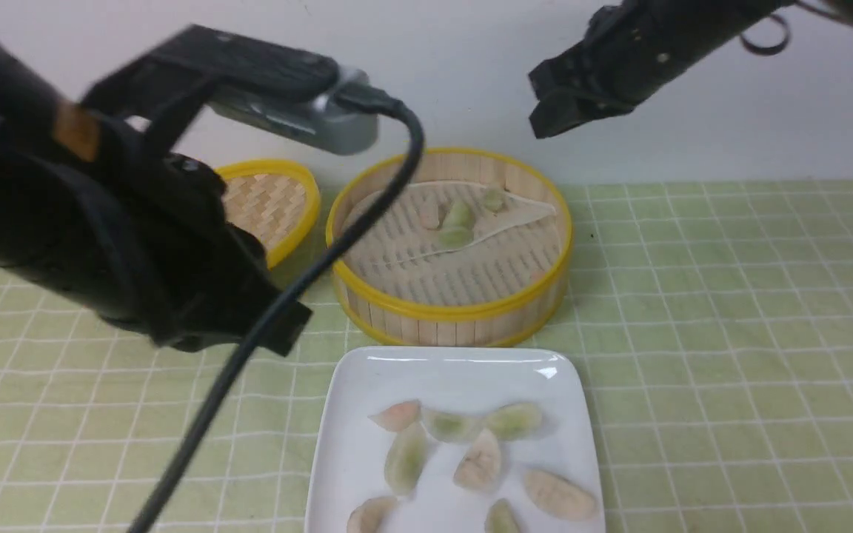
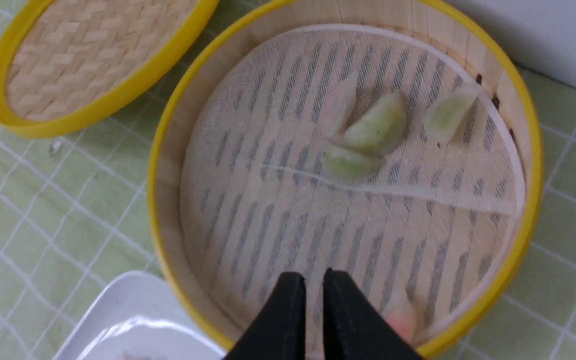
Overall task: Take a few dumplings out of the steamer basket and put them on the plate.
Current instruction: Use the right arm to grab a dumpling from inside the steamer
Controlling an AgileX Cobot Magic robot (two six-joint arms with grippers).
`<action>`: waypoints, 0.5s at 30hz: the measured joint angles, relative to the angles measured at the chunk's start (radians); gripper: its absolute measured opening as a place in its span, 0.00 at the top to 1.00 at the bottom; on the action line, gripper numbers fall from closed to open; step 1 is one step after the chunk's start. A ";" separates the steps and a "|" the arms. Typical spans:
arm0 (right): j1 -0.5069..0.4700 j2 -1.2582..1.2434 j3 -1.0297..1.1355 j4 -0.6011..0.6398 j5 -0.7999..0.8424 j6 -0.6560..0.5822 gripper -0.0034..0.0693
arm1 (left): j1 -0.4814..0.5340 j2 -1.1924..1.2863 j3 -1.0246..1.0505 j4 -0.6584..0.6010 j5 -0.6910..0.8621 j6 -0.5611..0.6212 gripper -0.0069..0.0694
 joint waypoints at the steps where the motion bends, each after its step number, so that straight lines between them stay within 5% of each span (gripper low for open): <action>1: 0.002 0.077 -0.082 0.000 0.008 0.007 0.82 | 0.000 -0.026 0.000 0.004 0.008 -0.015 0.92; 7: 0.005 0.431 -0.469 -0.041 0.055 0.096 0.57 | 0.000 -0.190 0.000 0.035 0.028 -0.064 0.92; 15: 0.005 0.570 -0.552 -0.075 -0.026 0.147 0.40 | 0.000 -0.305 0.000 0.172 0.042 -0.130 0.92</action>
